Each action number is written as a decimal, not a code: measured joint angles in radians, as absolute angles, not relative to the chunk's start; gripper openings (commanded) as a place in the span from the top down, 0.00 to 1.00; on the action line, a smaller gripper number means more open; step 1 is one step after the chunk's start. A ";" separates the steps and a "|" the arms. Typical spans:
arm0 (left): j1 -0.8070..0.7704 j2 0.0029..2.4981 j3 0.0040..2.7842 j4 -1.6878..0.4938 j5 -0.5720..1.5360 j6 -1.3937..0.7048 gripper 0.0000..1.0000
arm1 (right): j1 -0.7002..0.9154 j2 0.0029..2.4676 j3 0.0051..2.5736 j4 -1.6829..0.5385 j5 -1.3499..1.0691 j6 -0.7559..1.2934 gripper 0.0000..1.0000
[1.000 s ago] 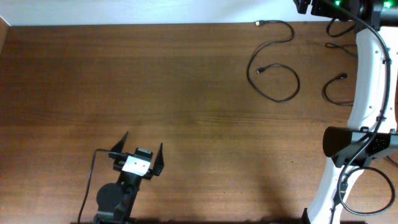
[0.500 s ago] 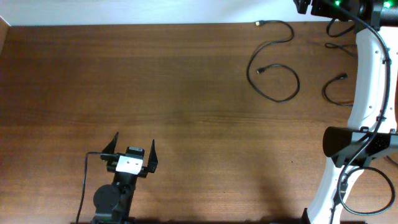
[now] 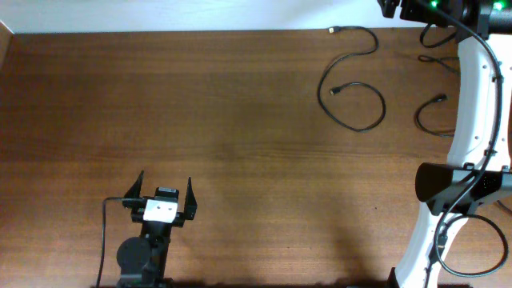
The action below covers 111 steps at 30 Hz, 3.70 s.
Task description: Untangle cables
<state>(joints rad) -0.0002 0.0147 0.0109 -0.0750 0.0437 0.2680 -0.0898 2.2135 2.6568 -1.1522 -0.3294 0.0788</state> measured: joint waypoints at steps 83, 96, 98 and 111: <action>0.000 0.015 0.011 -0.075 0.043 0.268 0.01 | -0.090 1.539 1.983 -0.912 -0.090 0.080 0.01; 0.000 0.015 0.011 -0.075 0.039 0.267 0.01 | -0.090 1.126 1.063 -0.274 -0.152 0.080 0.01; 0.000 0.015 0.011 -0.075 0.037 0.267 0.01 | -0.090 1.070 0.952 -0.196 -0.167 0.080 0.01; 0.000 0.015 0.011 -0.075 0.036 0.265 0.01 | -0.090 0.773 0.543 -0.025 -0.187 0.080 0.01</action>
